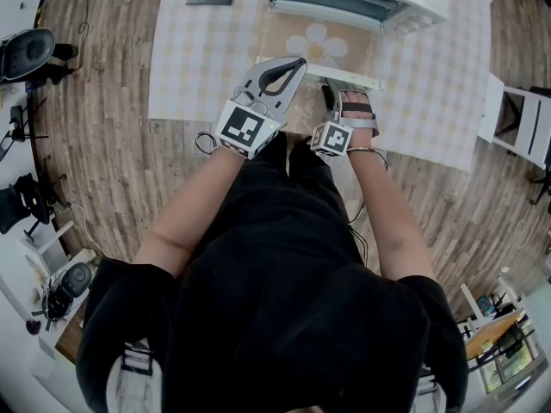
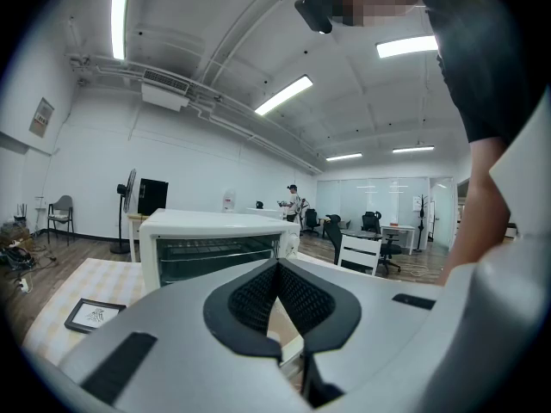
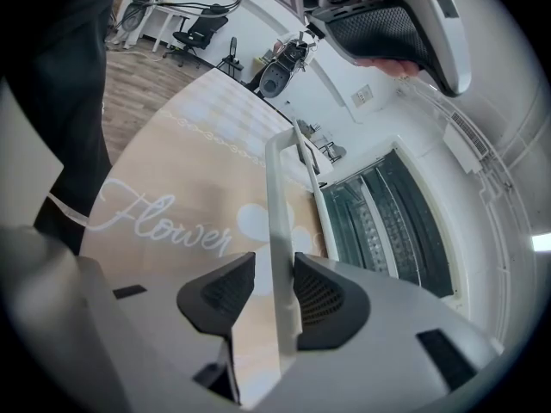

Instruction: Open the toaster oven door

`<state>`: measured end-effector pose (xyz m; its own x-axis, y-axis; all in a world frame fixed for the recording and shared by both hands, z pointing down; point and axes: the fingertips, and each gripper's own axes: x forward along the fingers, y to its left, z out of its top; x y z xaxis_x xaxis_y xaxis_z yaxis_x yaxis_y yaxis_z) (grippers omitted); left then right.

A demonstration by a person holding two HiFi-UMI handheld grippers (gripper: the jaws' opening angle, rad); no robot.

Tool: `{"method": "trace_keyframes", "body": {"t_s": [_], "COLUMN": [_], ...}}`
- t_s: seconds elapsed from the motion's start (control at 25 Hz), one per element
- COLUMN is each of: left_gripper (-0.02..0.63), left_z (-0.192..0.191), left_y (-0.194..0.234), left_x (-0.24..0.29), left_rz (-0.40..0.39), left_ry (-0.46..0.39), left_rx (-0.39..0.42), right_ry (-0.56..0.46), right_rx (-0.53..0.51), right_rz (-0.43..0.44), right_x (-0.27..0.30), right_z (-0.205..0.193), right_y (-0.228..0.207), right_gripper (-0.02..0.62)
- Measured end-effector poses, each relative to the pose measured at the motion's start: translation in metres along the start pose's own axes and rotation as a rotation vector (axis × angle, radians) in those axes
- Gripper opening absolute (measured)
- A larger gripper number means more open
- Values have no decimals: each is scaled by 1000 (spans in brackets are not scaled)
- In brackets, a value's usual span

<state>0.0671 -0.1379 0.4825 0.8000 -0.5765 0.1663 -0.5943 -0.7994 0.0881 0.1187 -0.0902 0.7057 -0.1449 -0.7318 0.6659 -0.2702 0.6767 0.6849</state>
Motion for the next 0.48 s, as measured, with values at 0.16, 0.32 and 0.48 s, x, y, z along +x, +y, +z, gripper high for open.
{"method": "trace_keyframes", "body": {"t_s": [0.16, 0.32, 0.48], "left_gripper": [14, 14, 14], "left_z": [-3, 0, -1], "left_y": [2, 2, 1], "left_x": [1, 2, 3], "left_rz": [2, 3, 0], "left_ry": [4, 7, 7], "left_rx": [6, -7, -8], "right_ry": [0, 2, 5], "right_rx": [0, -3, -4], "right_rz": [2, 10, 26], "right_x": [2, 2, 2], "right_z": [-1, -2, -5], "right_y": [3, 8, 14], "right_gripper": [144, 146, 146]}}
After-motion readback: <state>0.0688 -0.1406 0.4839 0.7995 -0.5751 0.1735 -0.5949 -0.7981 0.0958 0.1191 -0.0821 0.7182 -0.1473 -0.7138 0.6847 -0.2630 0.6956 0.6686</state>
